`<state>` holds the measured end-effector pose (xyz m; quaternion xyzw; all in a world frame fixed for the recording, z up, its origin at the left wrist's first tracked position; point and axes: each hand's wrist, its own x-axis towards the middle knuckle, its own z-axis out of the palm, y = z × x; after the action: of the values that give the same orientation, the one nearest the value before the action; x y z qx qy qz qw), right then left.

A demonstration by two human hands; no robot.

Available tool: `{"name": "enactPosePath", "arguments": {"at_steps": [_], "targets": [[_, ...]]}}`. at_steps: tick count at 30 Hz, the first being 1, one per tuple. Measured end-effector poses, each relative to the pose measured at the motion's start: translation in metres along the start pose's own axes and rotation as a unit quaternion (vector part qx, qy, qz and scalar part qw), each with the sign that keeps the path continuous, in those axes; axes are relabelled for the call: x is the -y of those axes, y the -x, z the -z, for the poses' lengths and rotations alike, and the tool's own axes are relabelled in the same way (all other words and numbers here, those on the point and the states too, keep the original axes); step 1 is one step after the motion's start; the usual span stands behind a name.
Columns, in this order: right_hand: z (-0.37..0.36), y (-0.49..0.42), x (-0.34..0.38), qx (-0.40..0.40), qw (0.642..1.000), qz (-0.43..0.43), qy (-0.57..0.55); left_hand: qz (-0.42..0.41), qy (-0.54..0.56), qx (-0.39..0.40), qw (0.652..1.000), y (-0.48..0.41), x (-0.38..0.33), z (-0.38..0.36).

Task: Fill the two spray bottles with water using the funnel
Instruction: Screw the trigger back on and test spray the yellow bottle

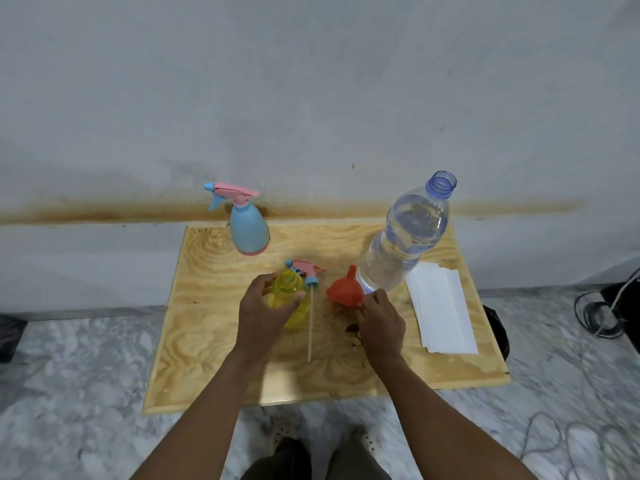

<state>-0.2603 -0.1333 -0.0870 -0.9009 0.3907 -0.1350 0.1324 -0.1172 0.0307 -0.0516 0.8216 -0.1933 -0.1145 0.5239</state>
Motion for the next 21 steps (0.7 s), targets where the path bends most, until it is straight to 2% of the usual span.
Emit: {"name": "enactPosePath", "arguments": {"at_steps": [3,8,11,14,17,21], "targets": [[-0.011,0.012,-0.006,0.029,0.999,-0.027,0.009,-0.002,0.010,0.003,1.000,0.001,-0.001,0.000],[-0.014,0.014,-0.004,0.097,0.987,-0.119,-0.040,0.002,-0.004,-0.002,1.000,0.000,-0.005,0.001],[-0.005,0.015,0.005,0.068,0.977,-0.173,-0.102,0.018,-0.006,0.000,1.000,0.001,-0.007,0.003],[0.001,0.028,0.025,0.002,0.982,-0.128,-0.139,0.008,-0.016,0.004,1.000,0.002,-0.005,0.004],[0.007,0.026,0.053,0.005,0.984,-0.025,-0.178,-0.005,-0.030,0.010,0.999,0.004,-0.001,0.005],[0.008,-0.016,0.081,0.108,0.970,-0.064,-0.209,-0.002,-0.007,0.035,0.999,0.006,0.004,0.004]]}}
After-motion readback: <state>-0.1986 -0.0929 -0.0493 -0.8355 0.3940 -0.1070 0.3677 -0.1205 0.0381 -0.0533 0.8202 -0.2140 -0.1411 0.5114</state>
